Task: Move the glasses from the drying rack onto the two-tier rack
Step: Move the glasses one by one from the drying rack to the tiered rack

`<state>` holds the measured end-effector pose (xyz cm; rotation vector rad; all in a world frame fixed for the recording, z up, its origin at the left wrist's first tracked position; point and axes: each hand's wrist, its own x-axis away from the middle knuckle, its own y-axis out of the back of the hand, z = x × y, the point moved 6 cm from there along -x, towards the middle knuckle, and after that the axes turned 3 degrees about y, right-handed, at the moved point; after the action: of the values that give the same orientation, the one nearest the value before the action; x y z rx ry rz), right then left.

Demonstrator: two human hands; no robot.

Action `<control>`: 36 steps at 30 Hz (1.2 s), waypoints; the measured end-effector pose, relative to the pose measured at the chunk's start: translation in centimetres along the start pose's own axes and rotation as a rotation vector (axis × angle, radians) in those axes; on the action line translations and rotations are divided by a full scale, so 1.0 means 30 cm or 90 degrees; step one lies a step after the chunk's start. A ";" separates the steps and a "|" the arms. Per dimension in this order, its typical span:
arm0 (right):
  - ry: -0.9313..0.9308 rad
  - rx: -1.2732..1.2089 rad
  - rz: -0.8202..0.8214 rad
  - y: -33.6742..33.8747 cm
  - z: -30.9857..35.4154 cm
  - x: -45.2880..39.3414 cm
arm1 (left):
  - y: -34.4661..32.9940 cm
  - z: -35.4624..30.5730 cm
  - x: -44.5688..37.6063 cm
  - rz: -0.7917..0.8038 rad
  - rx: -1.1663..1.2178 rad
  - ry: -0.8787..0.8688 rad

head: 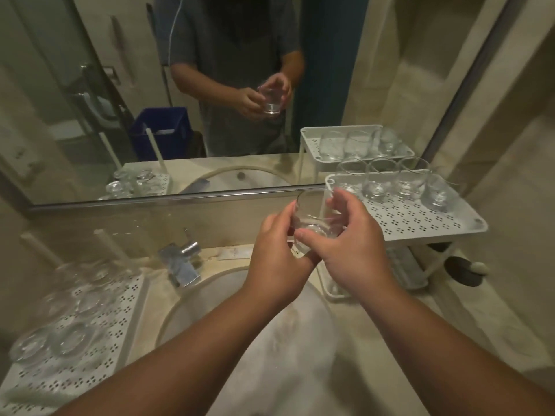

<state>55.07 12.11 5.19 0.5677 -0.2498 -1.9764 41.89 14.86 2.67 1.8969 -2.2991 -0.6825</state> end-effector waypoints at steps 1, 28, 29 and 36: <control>0.001 0.005 -0.006 0.028 -0.013 -0.021 | -0.029 -0.015 -0.020 0.003 -0.008 -0.004; -0.065 0.064 0.014 0.209 -0.384 -0.362 | -0.414 0.002 -0.303 -0.002 -0.138 0.069; -0.065 0.069 0.018 0.202 -0.389 -0.364 | -0.416 0.005 -0.303 -0.003 -0.148 0.070; -0.079 0.088 0.036 0.171 -0.418 -0.379 | -0.424 0.013 -0.306 0.015 -0.190 0.057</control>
<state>69.49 20.71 -0.38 0.5203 -0.4779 -1.9528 55.44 22.01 -0.64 1.7250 -2.0304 -0.8625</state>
